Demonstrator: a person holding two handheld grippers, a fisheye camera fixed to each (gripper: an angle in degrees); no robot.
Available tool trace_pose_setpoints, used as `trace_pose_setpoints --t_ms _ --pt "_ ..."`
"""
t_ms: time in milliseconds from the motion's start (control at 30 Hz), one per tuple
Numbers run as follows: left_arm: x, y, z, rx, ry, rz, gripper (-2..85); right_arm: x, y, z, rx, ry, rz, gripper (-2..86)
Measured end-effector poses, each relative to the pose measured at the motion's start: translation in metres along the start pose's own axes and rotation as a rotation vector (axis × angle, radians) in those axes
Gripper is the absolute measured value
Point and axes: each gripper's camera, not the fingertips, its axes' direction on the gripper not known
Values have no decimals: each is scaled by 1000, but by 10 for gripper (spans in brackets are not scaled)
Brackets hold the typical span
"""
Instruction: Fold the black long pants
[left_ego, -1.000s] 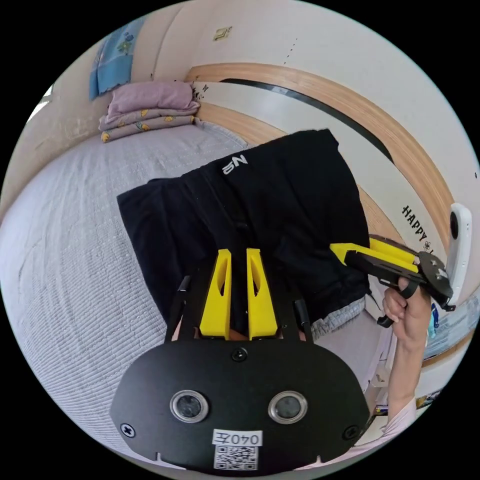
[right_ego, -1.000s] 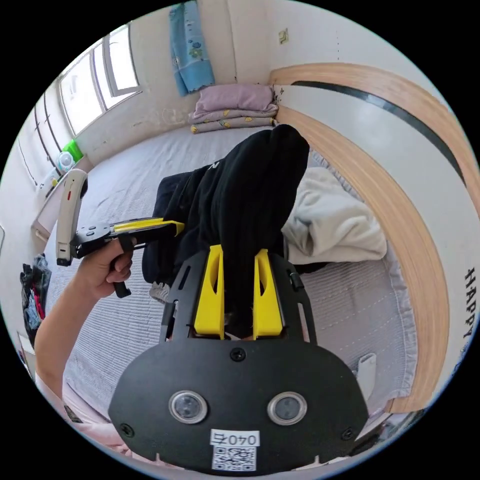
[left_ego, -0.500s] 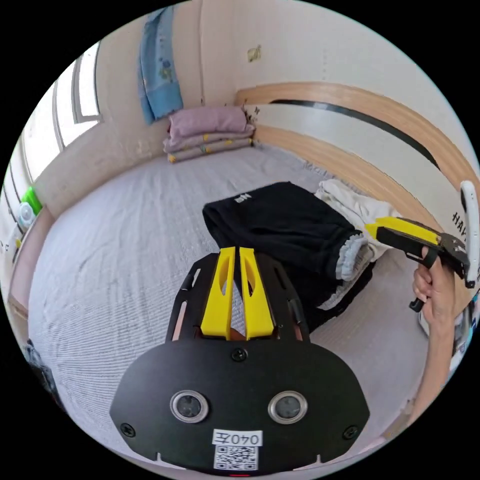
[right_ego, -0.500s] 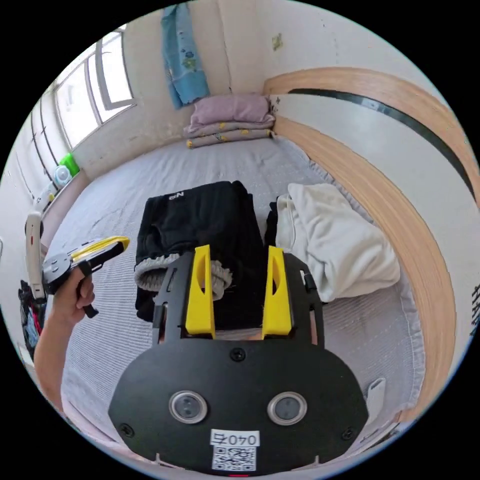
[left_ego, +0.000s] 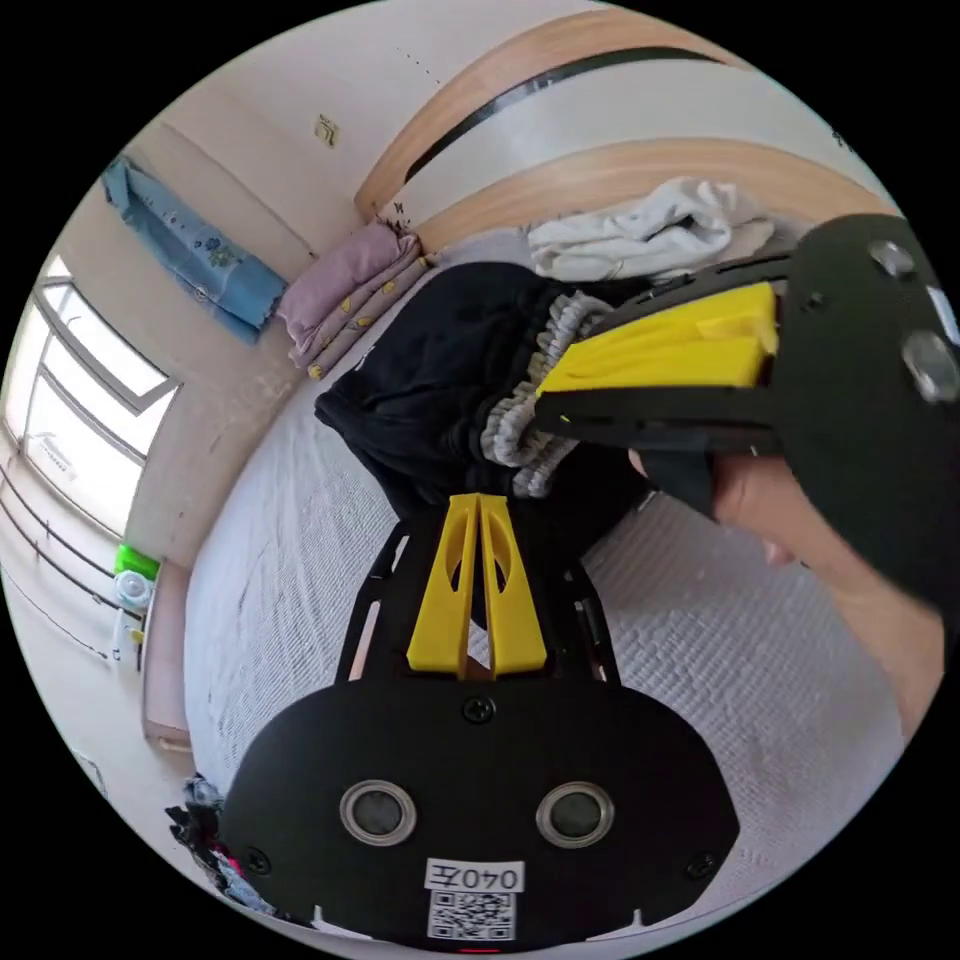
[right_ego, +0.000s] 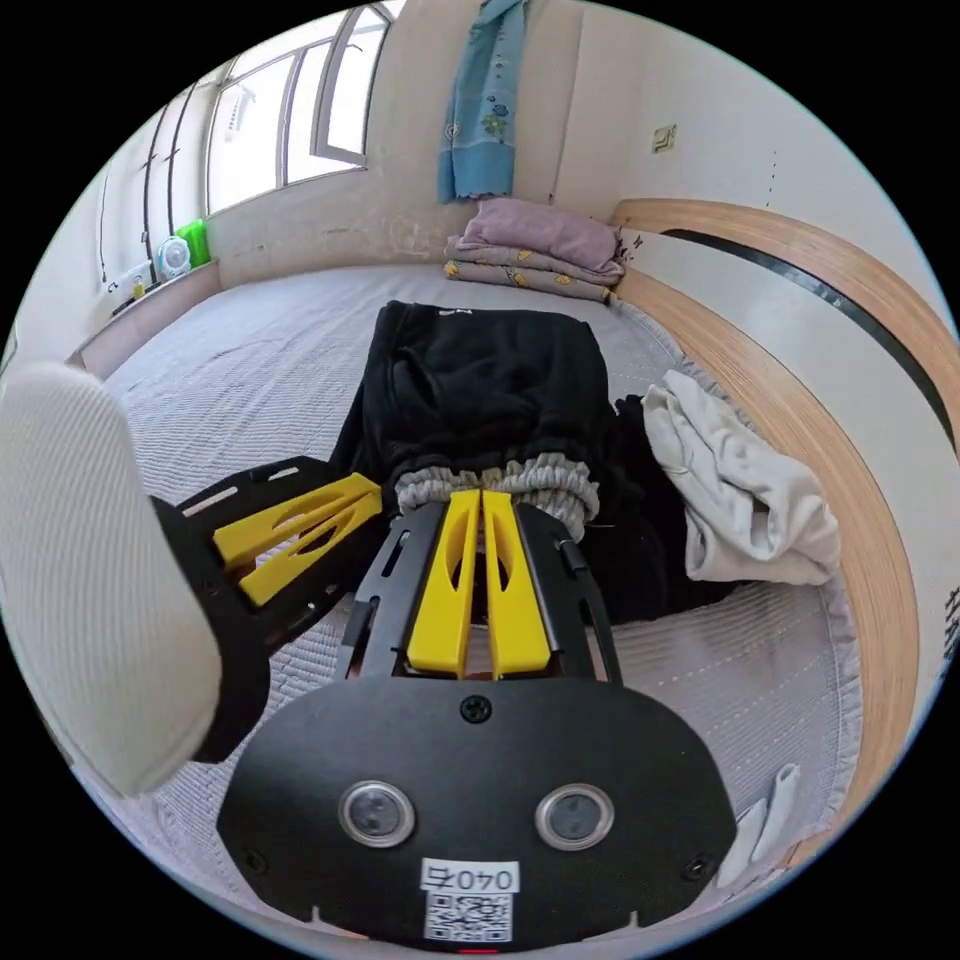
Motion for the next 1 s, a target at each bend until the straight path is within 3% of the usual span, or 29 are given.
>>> trace_pose_setpoints --t_ms 100,200,300,367,533,667,800,1000 --pt "-22 62 -52 140 159 -90 -9 -25 19 -93 143 84 -68 -7" --pt "-62 149 -82 133 382 -278 -9 -58 61 -177 249 69 -31 3" --pt "-97 262 -104 137 488 -487 -9 -95 104 -230 196 -110 -20 14" --pt "-110 336 -118 140 479 -594 -10 -120 132 -259 219 -239 -48 -2" --pt "-126 530 -170 -36 235 -723 -12 -198 167 -308 103 -494 -118 -8" --pt "-137 614 -197 -99 180 -797 -11 -275 162 -342 56 -661 -164 -9" --pt "-143 668 -212 -40 110 -792 -9 -344 142 -379 36 -753 -223 -10" --pt "-159 710 -228 225 360 -671 -9 -392 102 -443 58 -779 -237 -10"
